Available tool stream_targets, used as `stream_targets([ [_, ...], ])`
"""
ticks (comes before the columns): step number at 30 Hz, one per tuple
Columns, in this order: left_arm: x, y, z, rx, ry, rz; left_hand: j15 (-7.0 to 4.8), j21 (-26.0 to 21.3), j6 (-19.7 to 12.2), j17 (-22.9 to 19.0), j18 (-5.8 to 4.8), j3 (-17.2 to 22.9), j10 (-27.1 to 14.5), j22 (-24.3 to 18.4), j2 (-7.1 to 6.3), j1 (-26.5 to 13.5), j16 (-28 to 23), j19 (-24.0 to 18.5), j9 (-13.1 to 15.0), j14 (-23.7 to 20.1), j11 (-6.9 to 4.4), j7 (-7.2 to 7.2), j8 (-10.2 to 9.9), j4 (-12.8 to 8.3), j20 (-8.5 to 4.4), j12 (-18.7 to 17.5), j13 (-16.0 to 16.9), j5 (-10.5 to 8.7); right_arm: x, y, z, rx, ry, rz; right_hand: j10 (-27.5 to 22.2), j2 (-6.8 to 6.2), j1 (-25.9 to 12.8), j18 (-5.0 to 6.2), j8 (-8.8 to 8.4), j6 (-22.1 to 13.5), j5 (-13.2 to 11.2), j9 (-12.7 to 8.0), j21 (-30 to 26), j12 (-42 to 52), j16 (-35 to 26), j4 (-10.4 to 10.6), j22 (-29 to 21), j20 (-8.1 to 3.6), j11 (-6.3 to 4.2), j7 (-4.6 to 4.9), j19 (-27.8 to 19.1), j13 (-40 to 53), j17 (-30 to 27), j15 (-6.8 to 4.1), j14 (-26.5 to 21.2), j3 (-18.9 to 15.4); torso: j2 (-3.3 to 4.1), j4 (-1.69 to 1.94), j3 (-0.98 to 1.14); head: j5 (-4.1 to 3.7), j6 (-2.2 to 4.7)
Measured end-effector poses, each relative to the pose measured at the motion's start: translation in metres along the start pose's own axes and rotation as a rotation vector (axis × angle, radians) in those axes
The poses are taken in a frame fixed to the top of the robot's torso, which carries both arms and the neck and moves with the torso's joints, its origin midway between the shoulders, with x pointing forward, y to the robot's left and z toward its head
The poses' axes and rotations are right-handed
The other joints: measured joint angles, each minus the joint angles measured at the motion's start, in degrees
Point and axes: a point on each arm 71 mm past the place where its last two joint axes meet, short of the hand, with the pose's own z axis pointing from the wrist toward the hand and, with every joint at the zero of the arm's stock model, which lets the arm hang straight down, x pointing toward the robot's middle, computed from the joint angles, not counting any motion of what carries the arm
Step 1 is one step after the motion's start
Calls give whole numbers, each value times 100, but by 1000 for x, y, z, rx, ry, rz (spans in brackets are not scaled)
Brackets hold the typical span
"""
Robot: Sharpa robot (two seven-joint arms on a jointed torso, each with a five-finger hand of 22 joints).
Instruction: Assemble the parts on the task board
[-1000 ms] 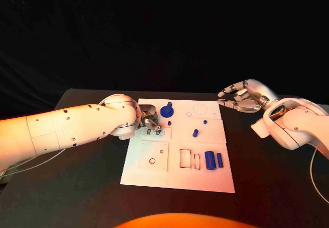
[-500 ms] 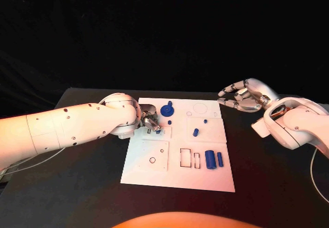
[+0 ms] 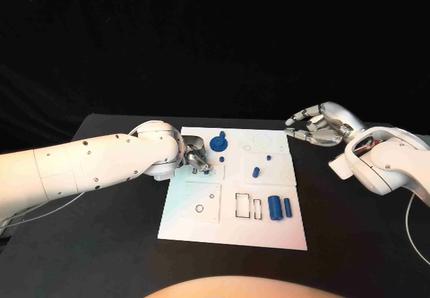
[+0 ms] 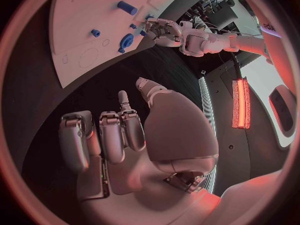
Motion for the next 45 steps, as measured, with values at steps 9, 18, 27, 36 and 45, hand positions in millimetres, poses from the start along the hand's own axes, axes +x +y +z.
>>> stream_targets([
  [9, 0, 0, 0, 0, -1, 10, 0, 0, 23, 0, 0, -16, 21, 19, 0, 0, 0, 0, 3, 0, 21, -1, 0, -16, 0, 24, 13, -1, 0, 0, 0, 1, 0, 1, 0, 31, -31, 0, 0, 0, 24, 0, 0, 0, 0, 16, -1, 0, 0, 0, 0, -1, -1, 0, 0, 17, -3, -1, 0, 3, -12],
  [18, 2, 1, -1, -1, 2, 19, -21, 0, 26, -1, 0, -33, 51, 29, -15, -15, 0, 21, 30, 21, -9, 0, 38, -33, -21, 33, 26, -5, 0, -1, -1, 2, 0, 1, 0, 31, -31, 0, 0, 0, 24, -1, 0, 0, 0, 32, 4, 0, 0, 0, 0, -1, -1, 0, 0, 1, -3, -2, 0, 4, -12],
  [27, 3, 1, -2, 0, 7, 24, -21, 0, 52, -1, 0, -33, 51, 40, -53, -53, 0, 21, 30, 21, -9, -14, 38, -34, -21, 49, 31, -5, 0, -1, -1, 2, 0, 2, 0, 31, -31, 0, 22, 0, 24, 4, 0, 0, 0, 32, 3, 0, 0, 0, 0, -1, -2, 0, 0, 1, -1, -3, 0, 4, -19],
  [36, 3, 2, -2, -1, 11, 26, -20, 22, 59, -1, 0, -47, 72, 47, -68, -68, 0, 21, 30, 20, -29, -49, 66, -48, -21, 49, 35, -11, 0, -1, -1, 3, 0, 2, 0, 8, -54, 1, 22, 0, 23, 4, -21, 0, 0, 32, 3, 0, 0, 0, 0, -2, -3, 0, 0, 1, 1, -3, 0, 4, -26],
  [45, 3, 2, -2, -3, 12, 23, -32, 22, 69, -2, 0, -47, 72, 53, -38, -98, 0, 33, 35, 8, -29, -57, 72, -48, -32, 68, 35, -12, 0, -1, -1, 3, 0, 3, 0, 8, -53, 0, 22, 0, 23, 3, -21, 0, 0, 31, 2, 0, 0, 0, 0, -2, -3, 0, 0, 1, 2, -7, 1, 7, -29],
])
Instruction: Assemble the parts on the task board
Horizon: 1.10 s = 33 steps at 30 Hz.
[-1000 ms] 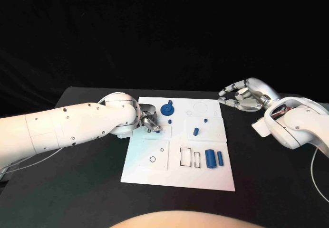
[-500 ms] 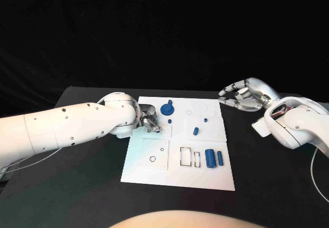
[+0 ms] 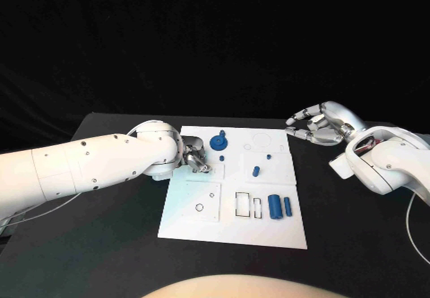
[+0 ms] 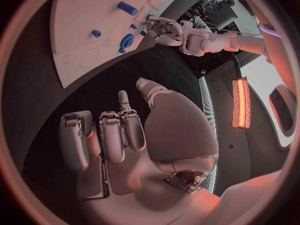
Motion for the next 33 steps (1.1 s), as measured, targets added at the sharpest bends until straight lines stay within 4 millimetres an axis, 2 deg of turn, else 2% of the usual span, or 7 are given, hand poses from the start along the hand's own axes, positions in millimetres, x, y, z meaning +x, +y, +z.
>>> stream_targets([
  [10, -1, 1, 2, -2, 12, -15, -29, 0, 21, 0, 0, 42, 21, 7, 131, -129, 0, 9, 37, 13, -21, -16, 36, 42, -9, 4, -1, -35, 0, 0, 0, 0, 0, 0, 0, 0, 0, 0, 0, 0, 0, -1, 0, 0, 0, 0, -1, 0, 0, 0, 0, 0, 0, 0, 0, 0, 1, 0, 4, -5, -10],
  [19, -2, 1, 3, -4, 29, -30, -29, 0, 22, 0, 1, 65, 34, 6, 199, -241, 0, 9, 13, 12, -34, -16, 65, 64, -9, 27, 13, -37, 0, 0, 0, 1, 0, 0, 0, 0, 0, 0, 0, 0, 34, -1, 0, 0, 0, 16, -2, 0, 0, 0, 0, 0, -1, 0, 0, 16, 0, 3, 7, -7, -24],
  [23, -2, 2, 3, -6, 35, -34, -49, 0, 24, -1, 0, 75, 52, 5, 189, -308, 0, 9, 13, -8, -52, -17, 68, 71, -9, 27, 26, -36, 0, 0, 0, 2, 0, 0, 0, 0, 0, 0, 0, 0, 34, 4, 0, 0, 0, 16, -2, 0, 0, 0, 0, -1, -1, 0, 0, 16, -2, 2, 7, -14, -27],
  [24, -3, 2, 3, -6, 37, -35, -49, 0, 25, 0, 0, 312, 52, 6, 172, -324, 0, 9, 13, -8, -52, -18, 70, -166, -9, 26, 26, -46, 0, 0, 0, 2, 0, 0, 0, 0, 0, 1, 0, 0, 34, 4, 0, 0, 0, 16, -2, 0, 0, 0, 0, -1, -1, 0, 0, 16, -2, 3, 7, -17, -31],
  [25, -3, 1, 3, -5, 38, -35, -49, 0, 27, -1, 0, 368, 52, 10, 148, -388, 0, 9, 12, -8, -52, -16, 75, -222, -9, 45, 30, -65, 0, -1, -1, 2, 0, 0, 0, 0, 0, 0, 0, 0, 34, 4, 0, 0, 0, 16, -2, 0, 0, 0, 0, 0, -1, 0, 0, 16, -3, 3, 6, -20, -33],
  [33, -3, 2, 4, -6, 44, -39, -69, 0, 28, -1, 0, 384, 72, 33, 200, -542, 0, 29, 3, 12, -72, -15, 82, -206, -29, 70, 68, -66, -1, -1, -1, 3, -1, 0, 0, 0, 0, 0, 0, 0, 34, 3, 0, 0, 0, 16, -2, 0, 0, 0, 0, -1, -1, 0, 0, 16, -3, 6, 4, -27, -43],
])
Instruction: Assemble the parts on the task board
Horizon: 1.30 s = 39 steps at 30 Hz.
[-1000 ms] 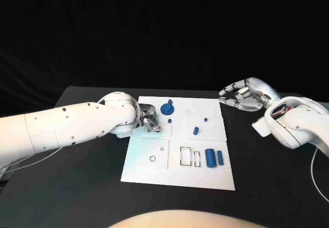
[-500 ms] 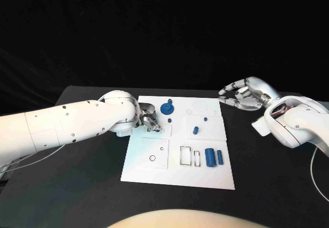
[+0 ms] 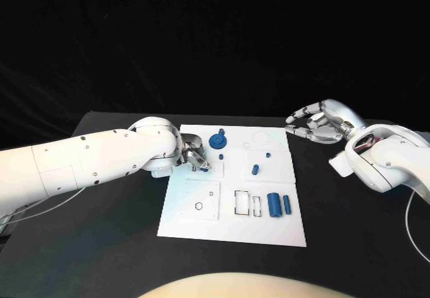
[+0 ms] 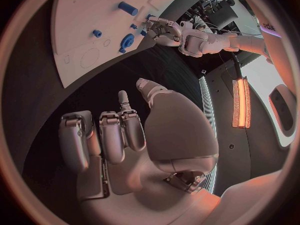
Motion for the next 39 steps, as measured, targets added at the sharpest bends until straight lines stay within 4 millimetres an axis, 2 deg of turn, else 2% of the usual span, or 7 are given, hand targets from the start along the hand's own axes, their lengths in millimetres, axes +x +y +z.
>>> stream_targets([
  [2, 0, 0, 0, 0, 1, -1, 0, 0, 10, 0, -92, 0, 0, 11, 18, -23, 0, 0, -7, 0, 0, -10, 0, 0, 0, 0, 6, 0, 0, 0, 0, 0, 0, 0, 0, 0, 0, 0, 0, 0, 0, 0, 0, 0, 0, 0, 1, 0, 0, 0, 0, 0, 4, 0, 0, 0, 0, 1, 0, 0, -1],
  [4, 0, 0, 0, 0, 2, -1, 0, 0, 31, 0, -91, 3, 12, 15, 13, -76, 0, 0, -7, 0, -12, -11, 0, 2, 0, 22, 10, 0, 0, 0, 0, 0, 0, 0, 0, 0, 0, 0, 0, 0, 0, 0, 0, 0, 0, 0, 5, 0, 0, 0, 0, 0, 4, 0, 0, 0, 0, 1, 0, -2, -4],
  [6, 0, 0, 0, 0, 3, -1, 0, 0, 59, 0, -91, 135, 21, 15, 5, -127, 0, 0, -16, 0, -20, -21, 0, -103, 0, 26, 20, -13, 0, 0, 0, 1, 0, 0, 0, 0, 0, 0, 0, 0, 0, -1, 0, 0, 0, 0, 4, 0, 0, 0, 0, 0, 4, 0, 0, 0, 1, 1, -3, -3, -13],
  [9, 0, 0, 0, 0, 4, -2, 0, 0, 59, 0, -91, 135, 20, 15, -13, -144, 0, 0, -17, 0, -20, -20, 0, -103, 0, 26, 20, -16, 0, 0, 0, 1, -1, 0, 0, 0, 0, 0, 0, 0, 0, -1, 0, 0, 0, 0, 4, 0, 0, 0, 0, 2, 4, 0, 0, 0, 1, 4, -4, -4, -17],
  [26, 0, 1, 1, -2, 8, -5, -41, 28, 123, 0, -90, 222, 62, 19, 102, -454, 0, 20, -37, 0, -22, -43, 0, -46, -21, 51, 59, 18, 0, -1, 0, 2, -1, 0, 0, 0, 0, 0, 22, 0, 0, -2, 0, 0, 0, 0, 3, -21, 0, 0, 21, 4, 3, -20, -20, 0, 1, 4, -4, -7, -18],
  [31, 0, 1, 1, -1, 11, -11, -41, 28, 138, 0, -89, 344, 82, 19, 103, -467, 0, -1, -40, 0, -41, -41, 19, -209, -42, 51, 58, 56, -1, -1, 0, 2, -1, 0, 0, 0, 0, 0, 22, 0, 0, 2, 0, 0, 0, 0, 3, -21, 0, 0, 21, 4, 2, -20, -20, 0, 1, 4, -4, -7, -18],
  [39, 0, 2, 1, -2, 17, -26, -41, 27, 139, 0, -89, 330, 82, 19, 106, -464, 0, -2, -22, 0, -41, -40, 59, -223, -42, 51, 54, 77, -1, -1, 0, 2, -1, 0, 0, 0, 0, 0, 22, 0, 0, 3, 0, 0, 0, 0, 2, -21, 0, 0, 21, 3, 2, -20, -21, 0, -1, 1, -4, -3, -22],
])
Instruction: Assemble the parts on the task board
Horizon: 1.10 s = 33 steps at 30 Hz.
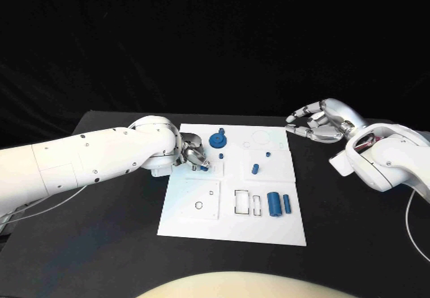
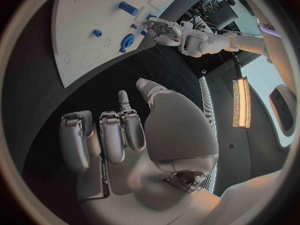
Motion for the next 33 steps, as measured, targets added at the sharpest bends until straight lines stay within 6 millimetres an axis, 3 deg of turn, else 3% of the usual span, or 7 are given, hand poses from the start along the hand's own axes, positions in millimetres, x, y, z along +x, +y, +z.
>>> stream_targets([
  [24, -1, -1, 3, -7, 11, -28, 0, 0, 26, 0, 0, -66, 0, -2, -3, 3, 0, 0, 21, 0, 2, -11, 39, -66, 1, 0, -94, 14, 0, 0, 0, 1, 1, 0, 0, 0, 0, 0, 0, 0, 0, -2, 0, 0, 0, 0, -1, 0, 0, 0, 0, -1, -1, 0, 0, 0, 3, -3, 7, -7, 1],
  [33, -2, 2, 4, -9, 29, -61, 0, 23, 27, 0, 1, -142, 11, -2, -69, 70, 0, 0, 4, 0, 12, -12, 39, -142, 1, 0, -41, 410, 0, 0, 0, 2, 1, 0, 0, 0, 0, 0, 0, 0, 0, -2, 0, 0, 0, 0, -2, 0, 0, 0, 0, -2, -2, 0, 0, 0, 2, -3, 5, -17, -5],
])
